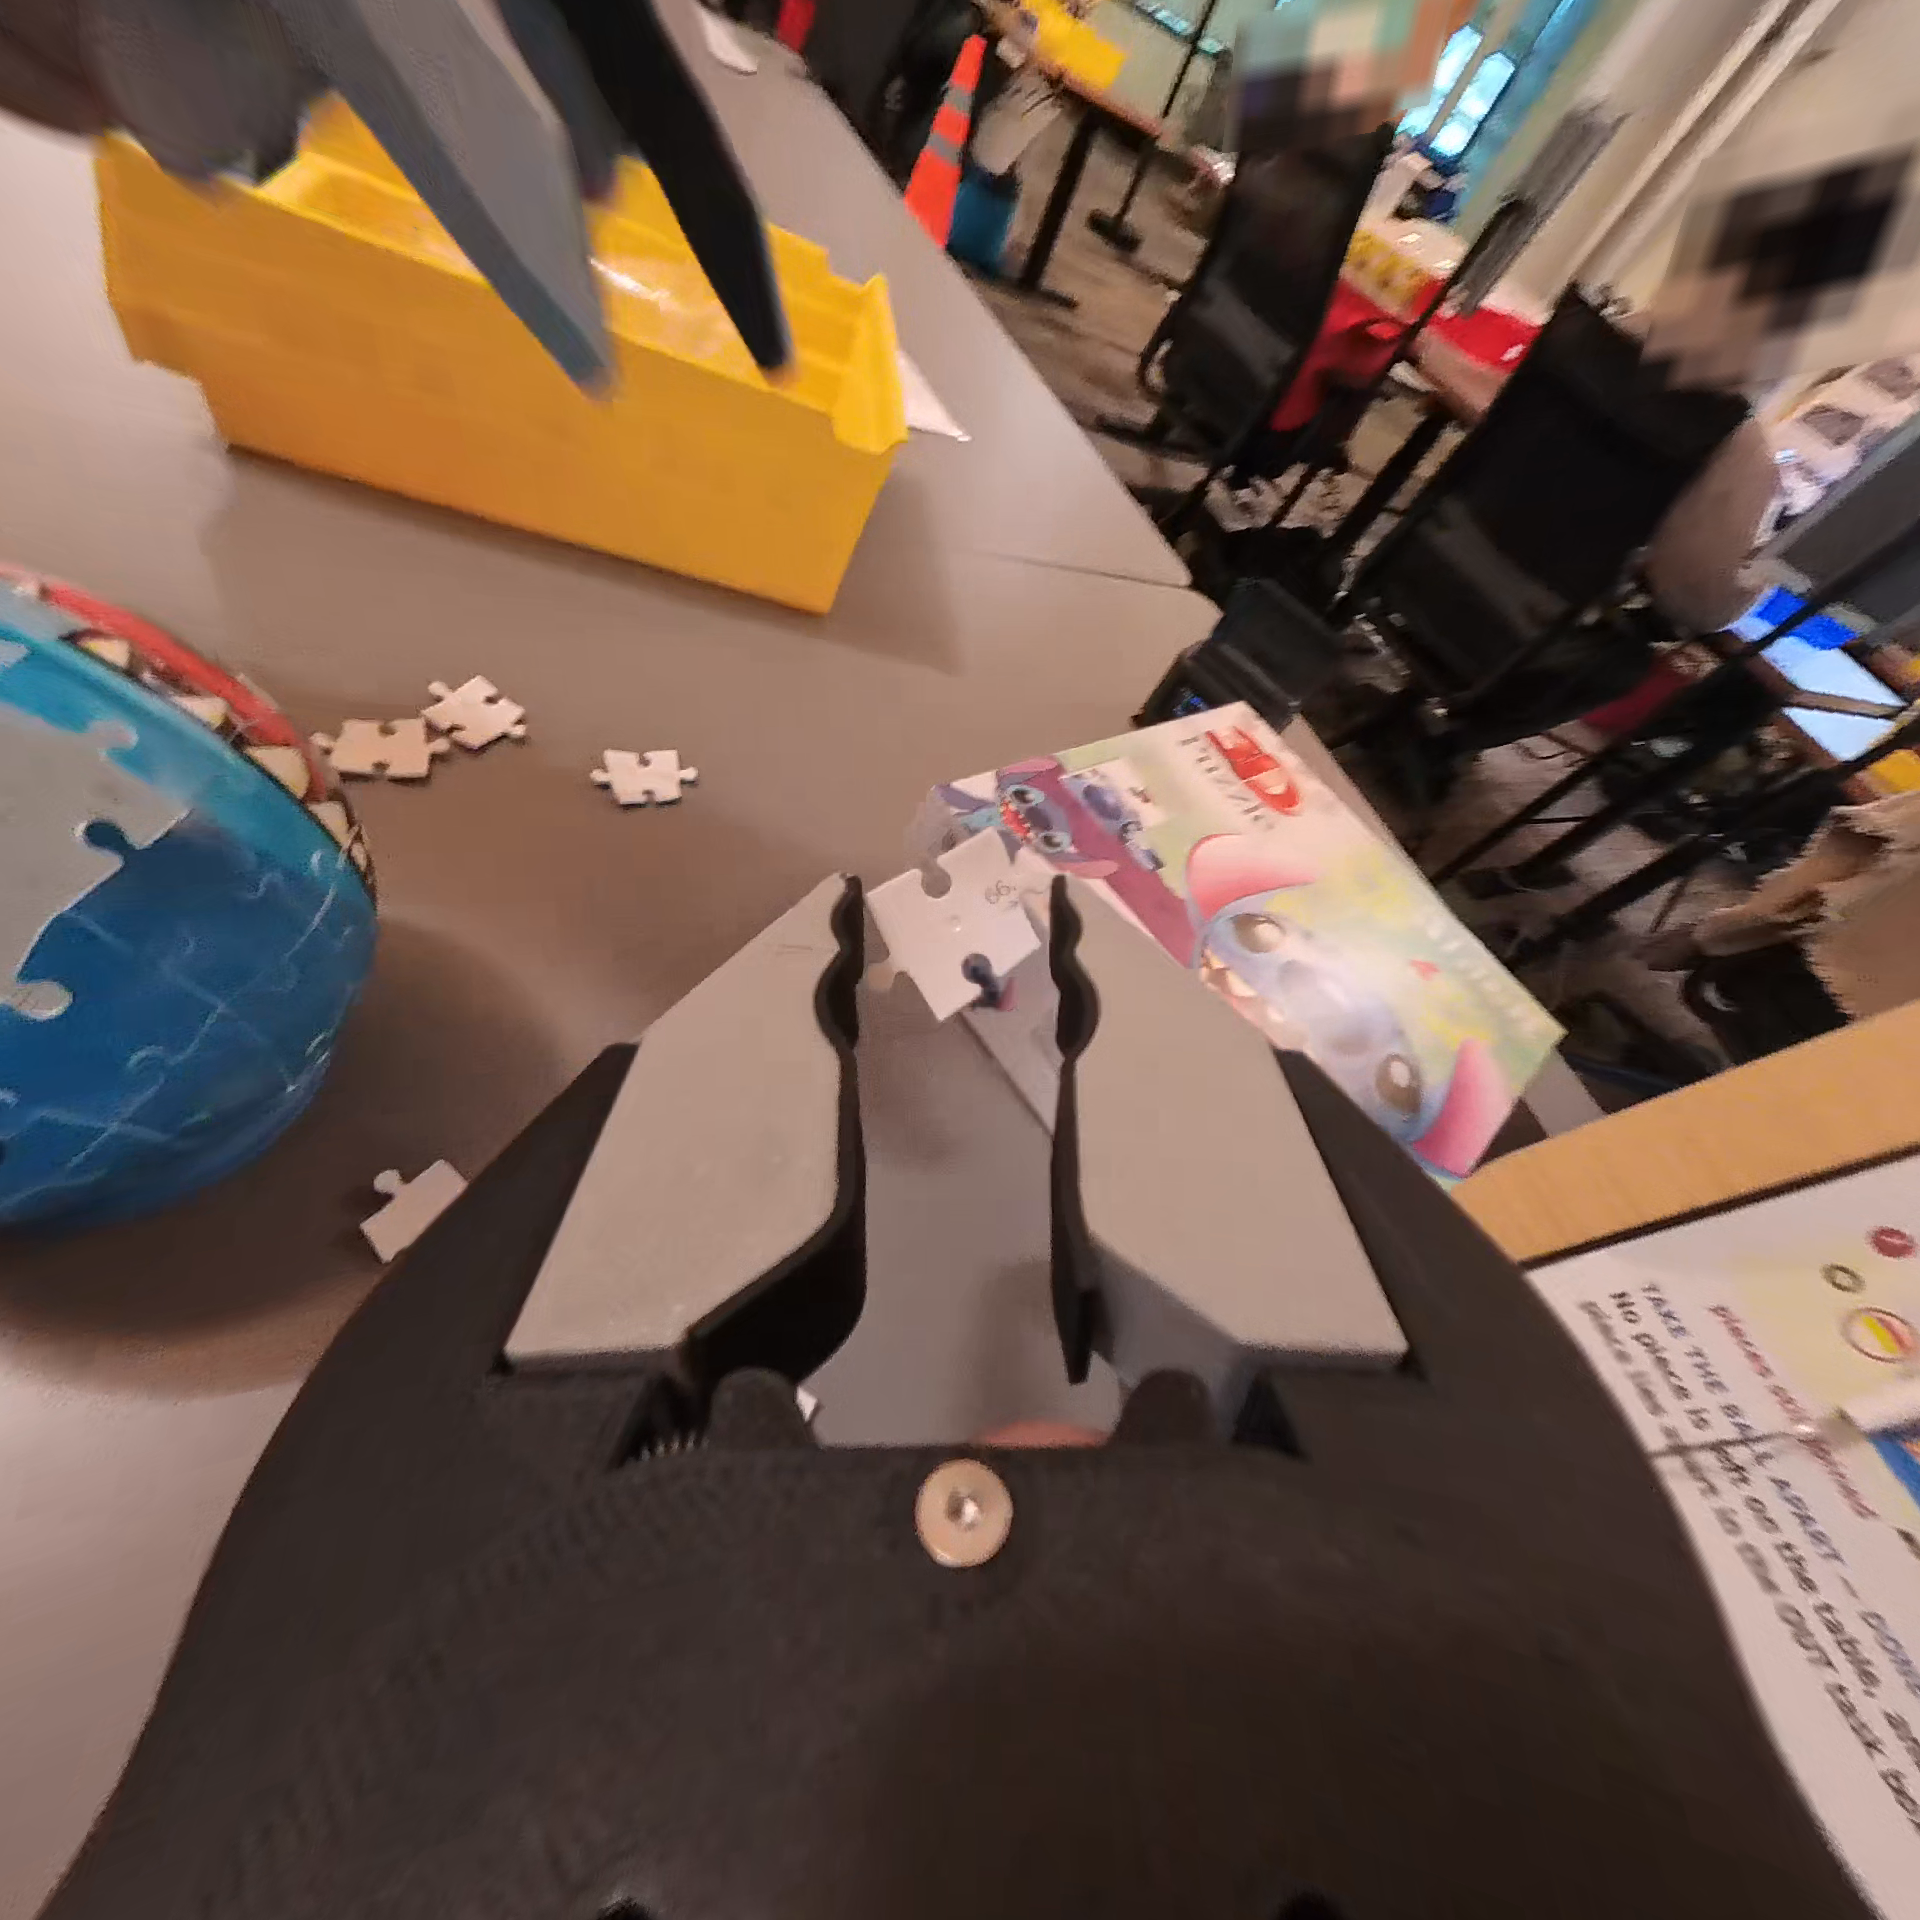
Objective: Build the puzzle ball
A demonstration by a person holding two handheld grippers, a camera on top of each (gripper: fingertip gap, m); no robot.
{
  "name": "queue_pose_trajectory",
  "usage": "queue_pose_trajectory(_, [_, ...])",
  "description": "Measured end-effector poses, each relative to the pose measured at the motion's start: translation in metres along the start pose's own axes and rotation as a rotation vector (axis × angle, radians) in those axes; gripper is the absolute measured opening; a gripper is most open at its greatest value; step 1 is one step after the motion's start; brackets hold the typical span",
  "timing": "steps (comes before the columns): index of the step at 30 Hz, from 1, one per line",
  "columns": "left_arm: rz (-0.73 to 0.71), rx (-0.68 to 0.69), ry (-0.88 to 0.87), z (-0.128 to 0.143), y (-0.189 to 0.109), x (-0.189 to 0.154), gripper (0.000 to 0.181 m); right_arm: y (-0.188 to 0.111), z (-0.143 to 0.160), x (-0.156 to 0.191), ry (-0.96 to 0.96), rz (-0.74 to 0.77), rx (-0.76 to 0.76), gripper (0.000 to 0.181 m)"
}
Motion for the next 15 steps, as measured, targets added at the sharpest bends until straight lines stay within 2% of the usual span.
queue_pose_trajectory(3, [0.125,0.095,-0.078,-0.010,0.048,-0.002,0.042,-0.005,-0.006,0.001,-0.028,0.065,-0.015,0.032])
queue_pose_trajectory(5, [0.168,0.097,-0.115,-0.015,0.066,-0.002,0.038,-0.007,-0.007,0.003,-0.042,0.079,-0.010,0.033])
queue_pose_trajectory(10, [0.279,0.081,-0.190,-0.023,0.083,-0.004,0.035,-0.007,-0.006,0.004,-0.098,0.107,0.000,0.033])
queue_pose_trajectory(13, [0.270,0.077,-0.174,-0.022,0.089,-0.002,0.001,-0.007,-0.005,0.002,-0.117,0.136,-0.001,0.030])
queue_pose_trajectory(14, [0.273,0.084,-0.162,-0.022,0.090,-0.002,0.000,-0.006,-0.004,0.002,-0.122,0.129,0.006,0.020])
queue_pose_trajectory(15, [0.247,0.107,-0.123,-0.022,0.092,0.000,0.000,-0.005,-0.001,0.002,-0.129,0.137,0.012,0.020])
Point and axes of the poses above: each gripper's, where its closed fingertips meet, y out along the fingers, z out of its underside, x = y × z across the jaws, the point moved 7 cm from there along -y, back along the fingers, and after that the axes turned 2 degrees about y, right-handed, at the moved point
